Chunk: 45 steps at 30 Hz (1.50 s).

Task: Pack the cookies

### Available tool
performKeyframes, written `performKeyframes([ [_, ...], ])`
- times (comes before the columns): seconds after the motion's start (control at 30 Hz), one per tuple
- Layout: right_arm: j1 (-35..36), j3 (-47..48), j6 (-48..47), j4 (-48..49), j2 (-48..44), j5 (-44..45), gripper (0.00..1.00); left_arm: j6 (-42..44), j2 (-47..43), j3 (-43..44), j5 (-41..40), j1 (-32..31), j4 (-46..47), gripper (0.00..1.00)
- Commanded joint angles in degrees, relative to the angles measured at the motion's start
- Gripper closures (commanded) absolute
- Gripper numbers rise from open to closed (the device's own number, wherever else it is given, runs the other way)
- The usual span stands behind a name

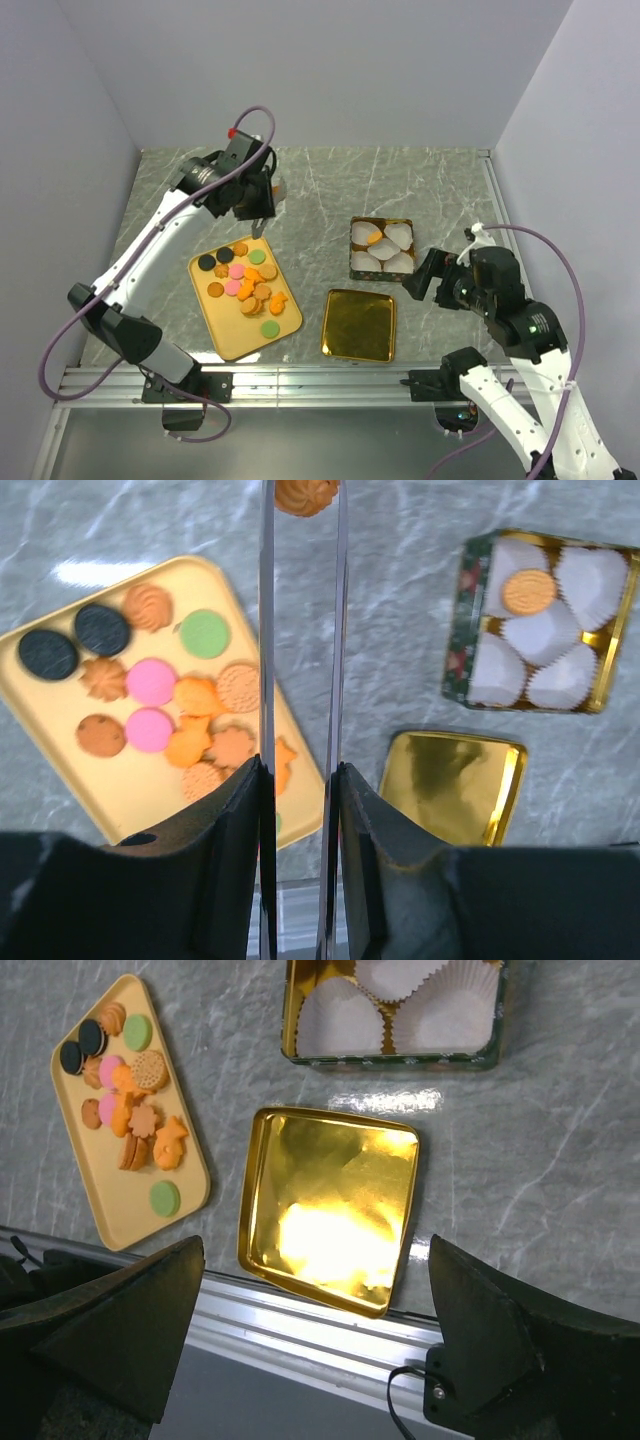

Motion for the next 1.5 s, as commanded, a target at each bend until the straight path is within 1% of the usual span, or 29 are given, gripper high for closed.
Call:
performKeyframes([
  [0.0,0.3,3.1,0.6,-2.6,-2.7,3.7,0.0,2.2,1.8,5.8,1.8,-2.8,3.4,0.75],
  [0.1,0.3,2.8,-0.1,-3.6,-5.0,5.3,0.0,2.6,4.7,8.5,2.2,-4.5,4.4,0.76],
  [0.2,0.3,3.1,1.2,-3.8,-7.9,6.8,0.0,2.8,7.4,10.8,3.5,-5.3,5.8,0.76],
  [0.33,0.3,4.7,6.3,-3.9,-13.7,12.9,0.0,3.4,11.2,14.0,6.2,-6.4,8.3,0.76],
  [0.4,0.3,5.7,7.6,-4.4,-15.3,14.2,0.0,3.6,12.4,14.7,8.1,-7.1,9.4,0.76],
  [0.6,0.3,7.7,9.1,-5.8,-17.3,14.1,0.0,4.1,18.7,20.8,10.7,-9.1,10.3,0.77],
  [0.67,0.4,8.0,10.4,-5.8,-18.1,13.9,0.0,4.2,20.4,21.5,10.8,-9.4,11.1,0.77],
  [0.83,0.3,7.8,12.7,-5.8,-22.4,13.1,0.0,4.1,23.1,21.5,15.0,-10.3,14.3,0.76],
  [1.1,0.2,9.0,9.1,-8.0,-26.1,17.7,0.0,4.3,29.2,23.8,16.9,-12.8,17.3,0.77],
  [1.33,0.4,9.5,7.2,-10.3,-25.9,20.1,0.0,3.4,33.6,25.7,17.5,-14.3,17.7,0.78],
  [1.47,0.4,8.8,6.7,-10.0,-26.1,20.7,0.0,3.4,34.5,25.2,17.2,-15.2,17.9,0.78],
])
